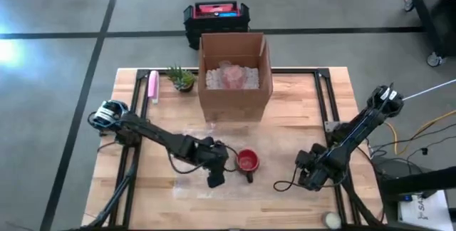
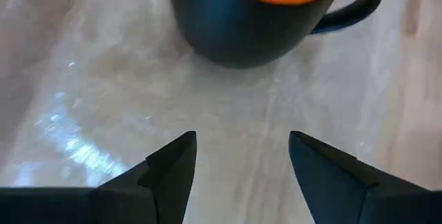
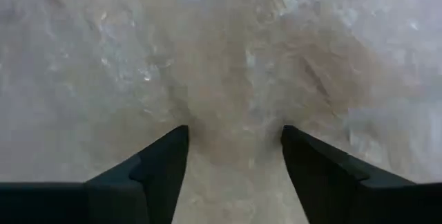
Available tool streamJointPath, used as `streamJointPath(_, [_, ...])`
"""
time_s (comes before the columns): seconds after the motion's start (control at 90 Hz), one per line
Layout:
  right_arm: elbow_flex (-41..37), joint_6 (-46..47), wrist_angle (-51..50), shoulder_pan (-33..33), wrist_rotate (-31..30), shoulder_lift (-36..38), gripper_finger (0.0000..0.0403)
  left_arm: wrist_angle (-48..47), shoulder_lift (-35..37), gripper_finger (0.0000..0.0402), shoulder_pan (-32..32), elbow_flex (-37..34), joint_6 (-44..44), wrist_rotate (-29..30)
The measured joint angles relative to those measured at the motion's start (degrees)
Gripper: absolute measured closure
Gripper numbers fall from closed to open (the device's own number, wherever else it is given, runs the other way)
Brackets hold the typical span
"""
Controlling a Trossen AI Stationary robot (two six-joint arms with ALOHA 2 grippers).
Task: Wrap mug
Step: Wrap the black mug with the bubble wrap
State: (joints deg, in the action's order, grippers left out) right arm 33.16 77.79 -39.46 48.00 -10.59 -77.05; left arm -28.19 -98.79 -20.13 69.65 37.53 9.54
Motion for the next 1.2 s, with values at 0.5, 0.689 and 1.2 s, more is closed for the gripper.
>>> streamJointPath(0.5, [3.5, -7.0, 0.7, 0.0, -11.1, 0.1, 0.0389, 8.1, 0.2, 0.0239, 0.3, -4.2, -2.5, 1.5])
streamJointPath(0.689, [6.1, -11.5, 0.9, 0.0, -25.3, 0.2, 0.0399, 6.8, 0.4, 0.0263, 0.4, -4.2, -1.8, 9.7])
streamJointPath(1.2, [6.7, -16.2, 3.4, 0.0, -32.8, 0.2, 0.0402, 12.3, 0.4, 0.0341, -2.9, -4.3, -2.6, 16.4])
